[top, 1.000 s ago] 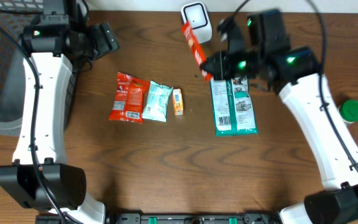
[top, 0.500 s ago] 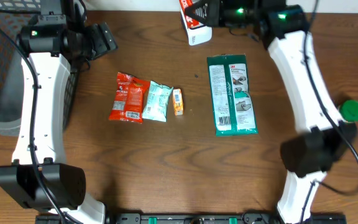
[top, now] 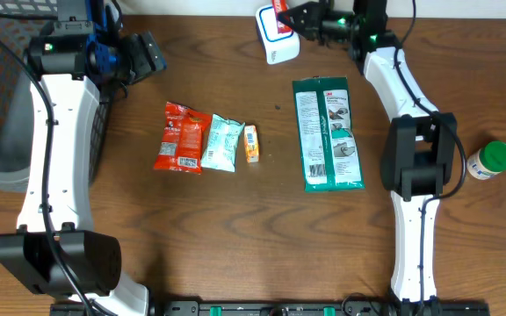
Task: Scan the item barcode
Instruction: 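Hold the red stick's barcode against the white scanner face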
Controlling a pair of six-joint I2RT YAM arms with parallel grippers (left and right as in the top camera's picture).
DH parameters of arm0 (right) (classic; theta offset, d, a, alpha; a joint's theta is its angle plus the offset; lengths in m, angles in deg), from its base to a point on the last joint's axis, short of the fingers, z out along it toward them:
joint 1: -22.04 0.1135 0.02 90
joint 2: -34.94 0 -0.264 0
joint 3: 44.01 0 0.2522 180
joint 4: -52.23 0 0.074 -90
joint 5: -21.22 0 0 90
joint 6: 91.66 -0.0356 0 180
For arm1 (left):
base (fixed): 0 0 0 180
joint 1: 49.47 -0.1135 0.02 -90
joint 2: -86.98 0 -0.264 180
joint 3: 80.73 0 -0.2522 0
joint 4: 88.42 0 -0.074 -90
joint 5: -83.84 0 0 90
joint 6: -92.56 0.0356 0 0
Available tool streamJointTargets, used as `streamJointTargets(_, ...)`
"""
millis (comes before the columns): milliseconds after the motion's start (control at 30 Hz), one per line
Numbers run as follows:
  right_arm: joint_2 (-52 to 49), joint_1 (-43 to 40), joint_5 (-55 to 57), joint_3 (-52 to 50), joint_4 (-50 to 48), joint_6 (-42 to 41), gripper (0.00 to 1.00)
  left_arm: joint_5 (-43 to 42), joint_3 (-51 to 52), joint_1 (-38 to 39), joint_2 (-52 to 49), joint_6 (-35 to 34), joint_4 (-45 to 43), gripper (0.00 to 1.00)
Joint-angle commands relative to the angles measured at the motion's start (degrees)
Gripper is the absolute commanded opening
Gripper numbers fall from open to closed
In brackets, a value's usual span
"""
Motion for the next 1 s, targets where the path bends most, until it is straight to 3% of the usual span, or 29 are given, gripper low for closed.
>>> streamJointTargets(0,-5.3,0.0,-1.7,0.5,-1.4,-4.3,0.01,0.3,-1.4,-0.2,1.0,0.8,0.1,0.89)
streamJointTargets(500,-9.8,0.0,-3.8,0.5,-2.8,-4.3,0.01,0.3,-1.4,-0.2,1.0,0.8,0.1,0.89)
streamJointTargets(967,-9.8,-0.1,-3.7,0.5,-2.8,-10.9,0.01,0.3,-1.4,-0.2,1.0,0.8,0.1,0.89)
